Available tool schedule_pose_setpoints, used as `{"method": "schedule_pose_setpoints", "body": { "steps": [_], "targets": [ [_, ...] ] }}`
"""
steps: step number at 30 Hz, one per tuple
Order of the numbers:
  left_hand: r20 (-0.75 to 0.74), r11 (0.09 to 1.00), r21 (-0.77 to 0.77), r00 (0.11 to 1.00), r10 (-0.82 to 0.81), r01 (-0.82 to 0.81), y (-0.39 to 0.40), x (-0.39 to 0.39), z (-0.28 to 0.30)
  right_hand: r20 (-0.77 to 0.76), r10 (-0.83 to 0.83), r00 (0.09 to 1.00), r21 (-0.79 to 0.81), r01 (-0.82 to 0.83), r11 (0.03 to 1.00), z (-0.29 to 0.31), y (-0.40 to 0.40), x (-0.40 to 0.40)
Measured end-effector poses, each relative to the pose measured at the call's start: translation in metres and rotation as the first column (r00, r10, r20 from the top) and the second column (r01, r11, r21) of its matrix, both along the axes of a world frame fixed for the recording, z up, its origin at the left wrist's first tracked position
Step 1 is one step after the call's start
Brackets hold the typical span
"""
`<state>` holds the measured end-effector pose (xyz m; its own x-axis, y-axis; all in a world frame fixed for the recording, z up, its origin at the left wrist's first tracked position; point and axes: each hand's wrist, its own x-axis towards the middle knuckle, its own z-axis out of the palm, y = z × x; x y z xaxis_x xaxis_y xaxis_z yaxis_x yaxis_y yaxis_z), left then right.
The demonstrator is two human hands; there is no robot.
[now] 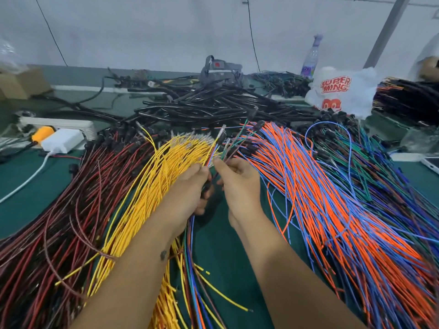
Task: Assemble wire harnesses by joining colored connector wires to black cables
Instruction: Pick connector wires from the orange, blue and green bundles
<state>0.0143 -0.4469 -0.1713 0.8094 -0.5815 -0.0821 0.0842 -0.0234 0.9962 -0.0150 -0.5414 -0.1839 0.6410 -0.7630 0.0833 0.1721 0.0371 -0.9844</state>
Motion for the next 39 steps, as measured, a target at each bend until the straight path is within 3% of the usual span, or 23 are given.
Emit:
{"method": "schedule_pose_setpoints", "body": {
  "steps": [6, 10, 13, 19, 24, 30, 39],
  "targets": [
    [0.053, 0.994, -0.101, 0.998, 0.035, -0.029, -0.001, -0.003, -0.001, 0.138, 0.165, 0.977, 0.173, -0.188, 0.967, 0.006, -0.004, -0.006],
    [-0.06, 0.986, -0.159, 0.997, 0.039, -0.049, -0.001, -0.003, 0.002, 0.202, 0.198, 0.959, 0.204, -0.239, 0.95, 0.008, -0.009, -0.008],
    [-0.075, 0.987, -0.16, 0.997, 0.006, -0.018, 0.0, -0.003, 0.002, 0.219, 0.2, 0.955, 0.204, -0.245, 0.948, 0.008, -0.01, -0.01],
    [0.1, 0.999, -0.031, 0.995, -0.022, 0.025, 0.001, -0.001, -0.003, 0.23, 0.224, 0.947, 0.157, -0.263, 0.952, 0.007, -0.009, -0.008],
    [0.024, 0.997, -0.065, 0.999, -0.045, 0.046, 0.001, -0.003, -0.001, 0.198, 0.27, 0.942, 0.108, -0.294, 0.95, 0.007, -0.008, -0.01],
    [-0.054, 0.996, -0.078, 0.997, -0.054, 0.05, -0.003, -0.004, 0.001, 0.194, 0.195, 0.962, 0.147, -0.225, 0.963, 0.007, -0.012, -0.011],
    [0.168, 0.996, -0.043, 0.983, 0.08, -0.074, 0.0, 0.001, -0.005, 0.133, 0.239, 0.962, 0.175, -0.26, 0.95, 0.006, -0.011, -0.01]
  ]
}}
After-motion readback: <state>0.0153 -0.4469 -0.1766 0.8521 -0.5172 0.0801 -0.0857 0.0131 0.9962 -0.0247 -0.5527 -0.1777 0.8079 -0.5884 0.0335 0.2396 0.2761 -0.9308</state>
